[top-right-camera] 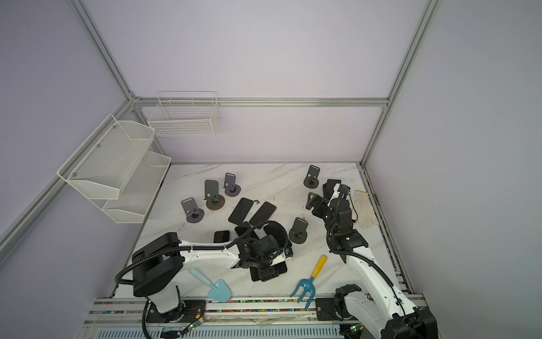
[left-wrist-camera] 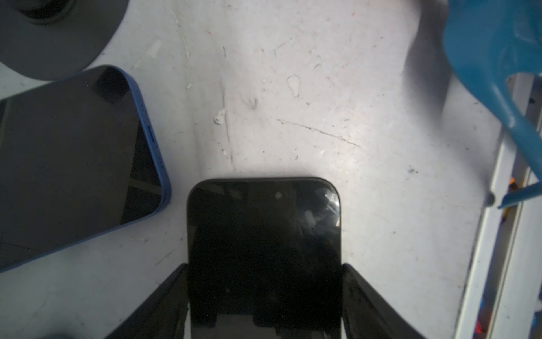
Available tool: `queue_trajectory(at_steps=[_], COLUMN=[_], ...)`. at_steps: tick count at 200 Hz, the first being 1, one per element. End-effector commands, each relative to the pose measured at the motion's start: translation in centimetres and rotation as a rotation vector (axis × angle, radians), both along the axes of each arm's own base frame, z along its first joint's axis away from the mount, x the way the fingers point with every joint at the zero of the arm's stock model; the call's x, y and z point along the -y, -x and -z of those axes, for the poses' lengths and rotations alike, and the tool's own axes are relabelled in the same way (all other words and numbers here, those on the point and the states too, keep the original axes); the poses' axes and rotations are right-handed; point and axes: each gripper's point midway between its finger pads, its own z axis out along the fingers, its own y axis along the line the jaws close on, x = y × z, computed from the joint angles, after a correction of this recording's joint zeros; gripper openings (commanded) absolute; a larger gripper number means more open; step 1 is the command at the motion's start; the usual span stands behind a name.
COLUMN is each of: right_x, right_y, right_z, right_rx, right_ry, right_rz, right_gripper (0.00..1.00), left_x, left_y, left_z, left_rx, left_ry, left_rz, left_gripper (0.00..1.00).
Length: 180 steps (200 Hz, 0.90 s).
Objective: Remove the phone from the phone stand
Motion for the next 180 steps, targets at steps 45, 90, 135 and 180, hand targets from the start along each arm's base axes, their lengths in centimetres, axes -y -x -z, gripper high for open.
queue_trajectory(at_steps=[45,90,135,180], right_x=[0.4,1.0,6.8,8.5], right_y=[0.3,-0.2,0.4,1.3], right_z=[0.0,-0.7,-6.8,-8.5], right_rx=[0.005,0.034,0.199,0.292], right_ry=[0.005,0.028,0.233,0.283], right_rz=[0.01,0.045,0.332,0.423], right_gripper=[0.97,0.97,0.97,0.97], left_x=[-0.5,1.6,-1.0,-9.0], left_y=[0.7,-1.9,-6.8,-12.0], left_z=[-0.8,-9.7,-20.4,-25.2], left_rx=[-0.009,0.122,0.277,0.386], left_ry=[-0.008,0.188,0.445,0.551], left_rz=[0.032,0.008,-0.219,-0.511], left_gripper=[0.8,0.87,0.99,1.0])
